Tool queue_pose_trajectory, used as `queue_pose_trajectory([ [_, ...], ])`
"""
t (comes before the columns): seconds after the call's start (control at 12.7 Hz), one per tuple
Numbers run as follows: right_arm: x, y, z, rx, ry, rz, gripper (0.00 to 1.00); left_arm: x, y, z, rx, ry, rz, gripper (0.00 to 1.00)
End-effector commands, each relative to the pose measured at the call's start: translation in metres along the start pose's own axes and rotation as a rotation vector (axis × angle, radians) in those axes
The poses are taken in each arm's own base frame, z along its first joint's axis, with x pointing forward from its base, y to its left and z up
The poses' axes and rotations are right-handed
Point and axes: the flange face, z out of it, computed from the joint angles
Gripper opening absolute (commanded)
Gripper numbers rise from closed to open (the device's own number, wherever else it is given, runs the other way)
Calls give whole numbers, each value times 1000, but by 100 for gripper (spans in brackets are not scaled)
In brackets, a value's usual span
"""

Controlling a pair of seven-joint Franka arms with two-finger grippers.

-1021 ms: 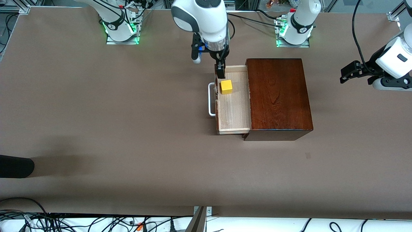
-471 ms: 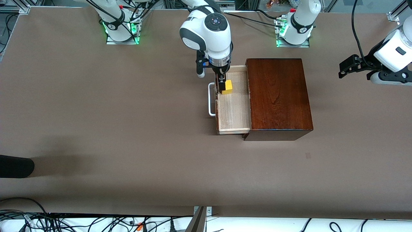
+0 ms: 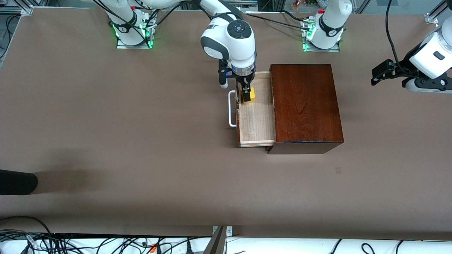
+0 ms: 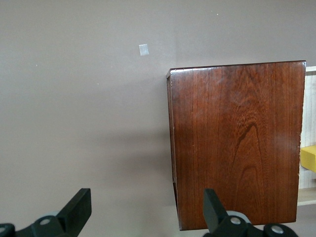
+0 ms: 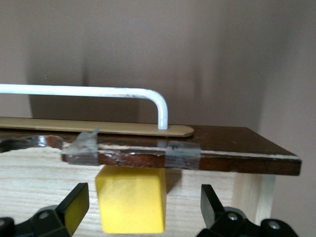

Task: Open drawer, take yellow block, close drawer
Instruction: 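Lower the right gripper into the drawer and grasp the yellow cube, then lift the cube out with the right gripper while the left gripper reaches the drawer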

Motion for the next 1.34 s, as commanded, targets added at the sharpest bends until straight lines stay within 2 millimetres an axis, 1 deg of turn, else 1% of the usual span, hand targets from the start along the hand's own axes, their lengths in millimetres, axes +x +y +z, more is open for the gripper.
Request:
queue_pose_trajectory([
  [0.0,-8,1,11,15,-6,-6,100,-4,0,-7,22,-2,6,100],
  [0.08,-8,1,14,14,-7,-5,99,-4,0,-7,20,-2,6,100],
  [0.16,-5,-2,15,19,-4,0,86,-4,0,-7,20,-2,6,100],
  [0.24,-4,-4,13,24,-4,-3,52,-4,0,-7,20,-2,6,100],
  [0.31,-5,-5,9,28,-7,-11,27,-4,0,-7,20,-2,6,100],
  [0.39,-6,-6,1,36,-12,-20,6,-4,0,-7,20,-2,6,100],
  [0.47,-10,-16,-27,61,-39,-7,0,-4,0,-7,20,-2,6,100],
  [0.55,-12,-21,-41,54,-27,3,0,-4,0,-7,20,-2,6,100],
  [0.63,-15,-25,-59,32,-7,17,0,-4,0,-7,20,-2,6,100],
  [0.71,-19,-32,-88,19,-10,39,0,-4,0,-8,22,0,8,100],
  [0.79,-18,-41,-113,-6,-8,45,0,-4,1,-8,22,0,9,100],
  [0.86,-15,-44,-144,-39,-25,19,0,-4,1,-9,20,1,9,100],
  [0.94,-2,-52,-163,-73,-31,-23,0,-3,1,-7,17,-2,8,100],
  [1.02,15,-60,-189,-76,-34,-79,0,0,4,-3,16,-10,9,100],
  [1.1,32,-63,-206,-99,-12,-157,0,1,5,-2,13,-11,10,100],
  [1.26,77,-68,-223,-196,75,-394,0,2,12,-5,8,-7,24,100],
])
